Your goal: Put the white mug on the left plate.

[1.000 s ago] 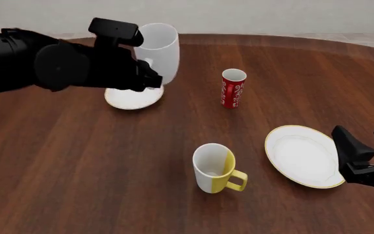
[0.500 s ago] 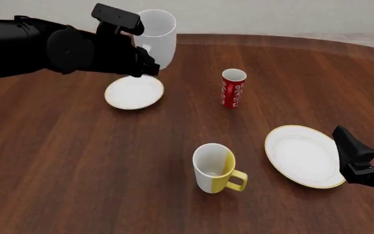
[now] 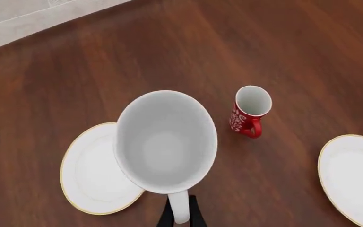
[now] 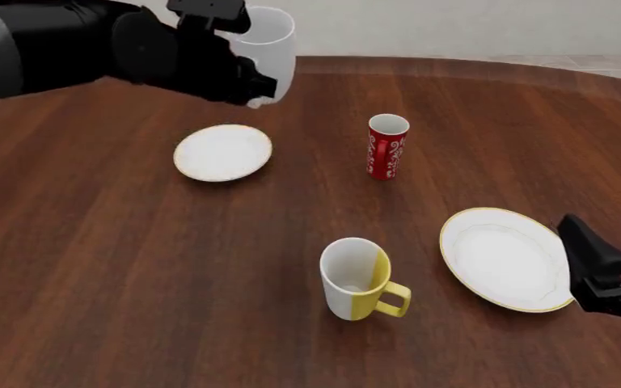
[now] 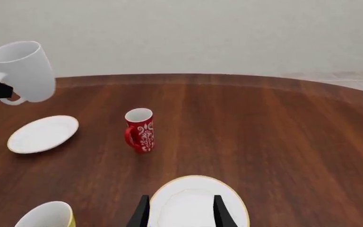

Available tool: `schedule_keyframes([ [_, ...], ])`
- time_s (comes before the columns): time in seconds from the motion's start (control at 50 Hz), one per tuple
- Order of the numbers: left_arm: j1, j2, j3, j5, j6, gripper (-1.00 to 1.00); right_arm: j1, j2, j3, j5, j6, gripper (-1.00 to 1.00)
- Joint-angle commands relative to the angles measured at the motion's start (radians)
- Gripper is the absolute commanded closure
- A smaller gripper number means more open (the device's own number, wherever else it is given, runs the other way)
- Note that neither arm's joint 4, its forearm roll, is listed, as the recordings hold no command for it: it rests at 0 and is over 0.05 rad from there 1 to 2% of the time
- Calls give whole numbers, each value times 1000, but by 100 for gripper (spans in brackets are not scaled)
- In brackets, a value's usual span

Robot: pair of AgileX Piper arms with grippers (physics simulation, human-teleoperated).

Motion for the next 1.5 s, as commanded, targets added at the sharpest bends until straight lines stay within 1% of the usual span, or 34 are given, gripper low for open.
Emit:
schedule_keyframes([
  [0.02, 18, 81, -99, 55, -93, 100, -3, -84, 0, 86, -3, -100],
  [0.06, 39, 97, -112, 55, -100, 100, -4, -67, 0, 72, -3, -100],
  [0.08, 44, 117, -123, 64, -123, 100, -4, -59, 0, 64, -3, -100],
  [0.12, 60, 128, -132, 61, -114, 100, -5, -49, 0, 55, -3, -100],
  [0.14, 73, 147, -143, 69, -132, 100, -5, -46, 0, 52, -3, -100],
  [0.3, 96, 202, -174, 82, -174, 100, -4, -29, 0, 36, -5, -100],
  [0.44, 133, 243, -207, 87, -148, 100, -6, -72, 0, 80, -7, -100],
  [0.46, 145, 249, -214, 87, -129, 100, -6, -68, 0, 76, -8, -100],
  [0.5, 149, 265, -224, 89, -135, 100, -8, -51, 0, 60, -7, -100],
  [0.56, 163, 278, -231, 89, -122, 100, -8, -46, 0, 55, -7, -100],
  [0.58, 173, 284, -235, 88, -107, 100, -8, -52, 0, 60, -6, -100],
  [0.62, 181, 286, -237, 88, -99, 100, -8, -56, 0, 65, -6, -100],
  [0.64, 193, 291, -241, 85, -78, 100, -6, -56, 0, 66, -8, -100],
  [0.76, 215, 309, -251, 79, -49, 100, -6, -29, 0, 41, -8, -100],
  [0.88, 222, 323, -250, 77, -60, 100, -3, -13, 0, 26, -9, -100],
  [0.9, 231, 331, -251, 74, -48, 100, -2, 4, 0, 10, -9, -100],
  [0.98, 236, 344, -260, 78, -57, 100, -1, 40, 0, -25, -9, -100],
  [1.06, 239, 358, -261, 76, -63, 100, -4, 97, 0, -80, -9, -100],
  [1.12, 236, 357, -246, 64, -56, 100, -4, 115, 0, -98, -9, -100],
  [1.24, 223, 368, -233, 53, -65, 100, -5, 94, 0, -77, -9, -100],
  [1.44, 226, 392, -224, 38, -70, 100, -15, 96, 0, -75, -8, -100],
  [1.5, 221, 403, -218, 30, -78, 100, -14, 64, 0, -45, -7, -100],
])
